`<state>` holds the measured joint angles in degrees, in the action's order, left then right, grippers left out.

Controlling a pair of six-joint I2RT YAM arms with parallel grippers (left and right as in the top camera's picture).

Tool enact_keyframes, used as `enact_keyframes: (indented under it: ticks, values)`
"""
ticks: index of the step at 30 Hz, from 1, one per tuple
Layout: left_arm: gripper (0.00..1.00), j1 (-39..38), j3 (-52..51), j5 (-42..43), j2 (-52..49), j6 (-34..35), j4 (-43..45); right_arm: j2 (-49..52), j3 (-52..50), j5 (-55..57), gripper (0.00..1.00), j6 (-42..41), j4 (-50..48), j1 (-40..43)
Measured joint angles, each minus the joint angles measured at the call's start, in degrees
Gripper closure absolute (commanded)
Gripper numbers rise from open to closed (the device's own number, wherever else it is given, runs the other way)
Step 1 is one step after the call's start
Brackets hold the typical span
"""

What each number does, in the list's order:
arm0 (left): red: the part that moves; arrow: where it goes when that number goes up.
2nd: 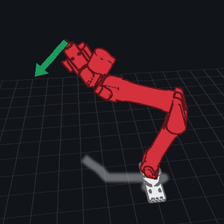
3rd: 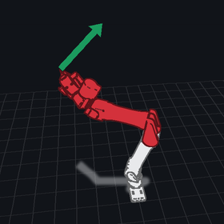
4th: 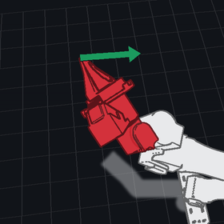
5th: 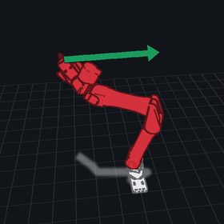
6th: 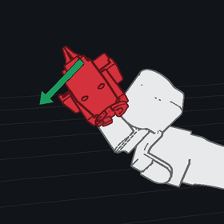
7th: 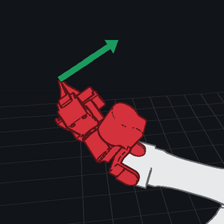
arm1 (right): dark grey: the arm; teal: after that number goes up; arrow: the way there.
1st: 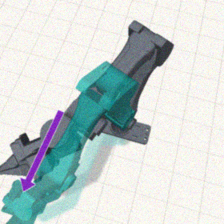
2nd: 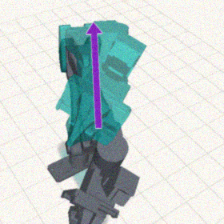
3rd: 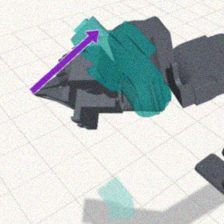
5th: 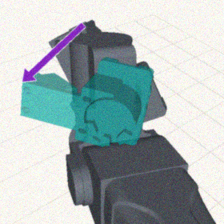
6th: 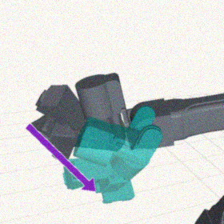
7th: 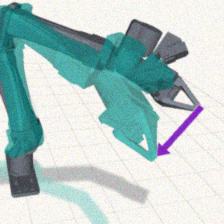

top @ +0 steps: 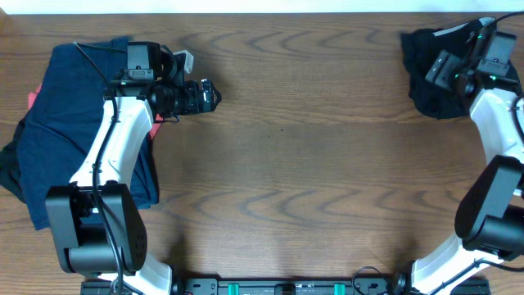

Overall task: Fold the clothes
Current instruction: 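Lower the shorts at the top-right corner and release with the right gripper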

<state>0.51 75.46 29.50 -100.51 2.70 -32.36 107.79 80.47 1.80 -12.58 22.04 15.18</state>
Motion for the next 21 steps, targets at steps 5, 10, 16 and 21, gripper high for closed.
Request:
enact_keyframes:
  ticks: [5,10,16,21]
  values:
    - [0.05,0.0,0.0,0.0,0.0,0.0,-0.3,2.7,-0.2,1.6,0.27,0.6,1.7,-0.6]
    - [0.05,0.0,0.0,0.0,0.0,0.0,-1.1,7.0,-0.5,6.6,0.32,0.6,3.8,-0.5]
    - [0.05,0.0,-1.1,0.0,0.0,0.0,-1.2,11.6,-0.8,8.3,0.30,-1.6,3.1,-0.4]
    - [0.05,0.0,-1.4,0.0,0.0,0.0,-1.3,13.8,-0.8,8.1,0.30,-2.5,-1.5,-0.4]
